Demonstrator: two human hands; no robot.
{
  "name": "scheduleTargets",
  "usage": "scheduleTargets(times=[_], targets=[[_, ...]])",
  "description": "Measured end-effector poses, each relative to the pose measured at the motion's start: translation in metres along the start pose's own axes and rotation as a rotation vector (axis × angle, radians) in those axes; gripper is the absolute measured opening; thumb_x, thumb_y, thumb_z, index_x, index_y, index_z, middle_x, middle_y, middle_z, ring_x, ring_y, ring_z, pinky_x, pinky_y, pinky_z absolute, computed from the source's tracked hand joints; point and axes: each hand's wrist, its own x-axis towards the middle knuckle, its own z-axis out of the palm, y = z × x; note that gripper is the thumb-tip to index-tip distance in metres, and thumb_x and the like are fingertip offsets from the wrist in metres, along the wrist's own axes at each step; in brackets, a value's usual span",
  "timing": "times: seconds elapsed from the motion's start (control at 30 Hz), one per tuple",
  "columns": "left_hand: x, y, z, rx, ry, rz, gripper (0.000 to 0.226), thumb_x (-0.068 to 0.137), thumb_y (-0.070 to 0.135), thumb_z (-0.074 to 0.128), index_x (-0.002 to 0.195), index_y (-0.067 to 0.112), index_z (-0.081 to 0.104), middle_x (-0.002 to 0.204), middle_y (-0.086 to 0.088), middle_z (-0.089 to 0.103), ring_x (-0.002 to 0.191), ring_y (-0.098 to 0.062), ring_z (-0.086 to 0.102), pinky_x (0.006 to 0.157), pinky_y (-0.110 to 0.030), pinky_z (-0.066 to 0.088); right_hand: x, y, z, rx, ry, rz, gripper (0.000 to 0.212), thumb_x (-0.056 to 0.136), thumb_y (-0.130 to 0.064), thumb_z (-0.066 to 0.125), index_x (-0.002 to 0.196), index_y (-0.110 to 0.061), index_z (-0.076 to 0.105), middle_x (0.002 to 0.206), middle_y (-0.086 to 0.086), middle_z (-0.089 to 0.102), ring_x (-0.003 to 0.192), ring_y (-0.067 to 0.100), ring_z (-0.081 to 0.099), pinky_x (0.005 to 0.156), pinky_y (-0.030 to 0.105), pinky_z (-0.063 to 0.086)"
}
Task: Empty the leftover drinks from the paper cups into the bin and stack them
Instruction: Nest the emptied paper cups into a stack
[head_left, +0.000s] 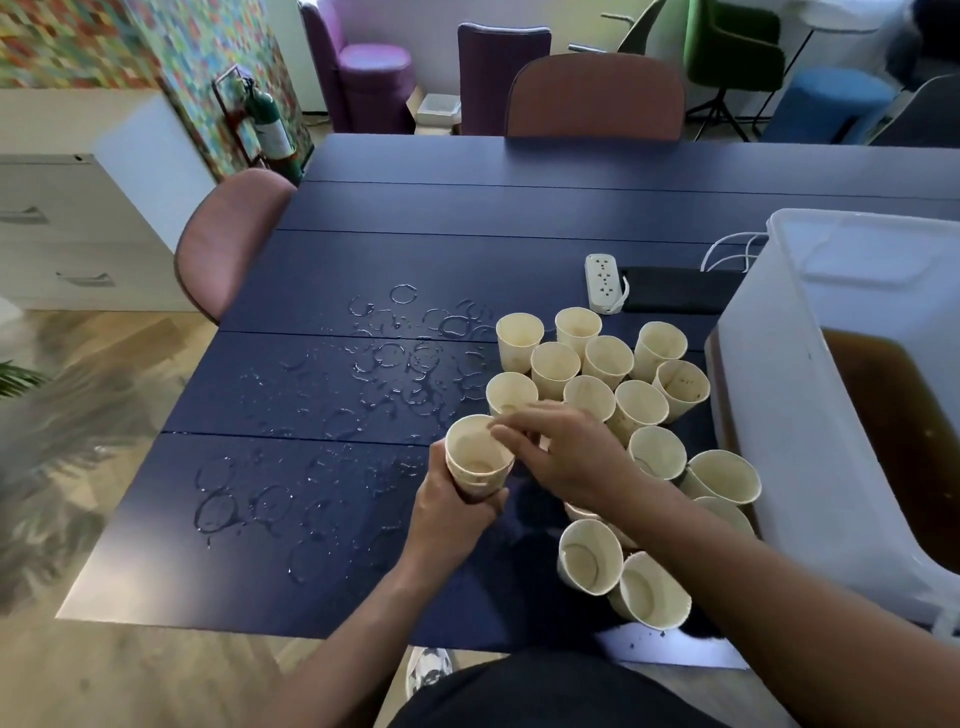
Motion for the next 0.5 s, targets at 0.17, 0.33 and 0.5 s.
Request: scheduleTargets(times=[0.17, 0.33, 0.5], targets=[[-0.006, -0.004, -0.008, -0.018, 0.019, 0.001, 0.069, 0.072, 0.020, 0.088, 0.119, 0.035, 0.040, 0.101, 0.019, 0.059, 0.089, -0.008, 0.057, 0.067, -0.003, 0.039, 0.040, 0.008, -0.002, -0.342, -0.070, 0.236, 0.025, 0.097, -0.033, 0.058, 0.118, -0.028, 0.070, 0.111, -0.004, 0.072, 0.097, 0.022, 0.065, 0.061, 0.023, 0.036], [-0.013, -0.006, -0.013, -0.005, -0.018, -0.011, 0.066, 0.074, 0.020, 0.087, 0.117, 0.034, 0.039, 0.100, 0.021, 0.057, 0.088, -0.001, 0.058, 0.065, -0.001, 0.038, 0.057, 0.019, 0.017, -0.601, -0.274, 0.284, 0.027, 0.096, -0.030, 0.057, 0.122, -0.023, 0.064, 0.116, 0.008, 0.067, 0.108, 0.030, 0.061, 0.066, 0.033, 0.041], [-0.018, -0.010, -0.016, -0.009, -0.039, -0.021, 0.068, 0.075, 0.021, 0.087, 0.119, 0.037, 0.037, 0.103, 0.024, 0.056, 0.092, -0.004, 0.057, 0.068, 0.001, 0.038, 0.059, 0.025, 0.033, -0.713, -0.344, 0.250, 0.022, 0.097, -0.022, 0.053, 0.111, -0.012, 0.068, 0.107, 0.013, 0.065, 0.100, 0.032, 0.062, 0.067, 0.031, 0.035]])
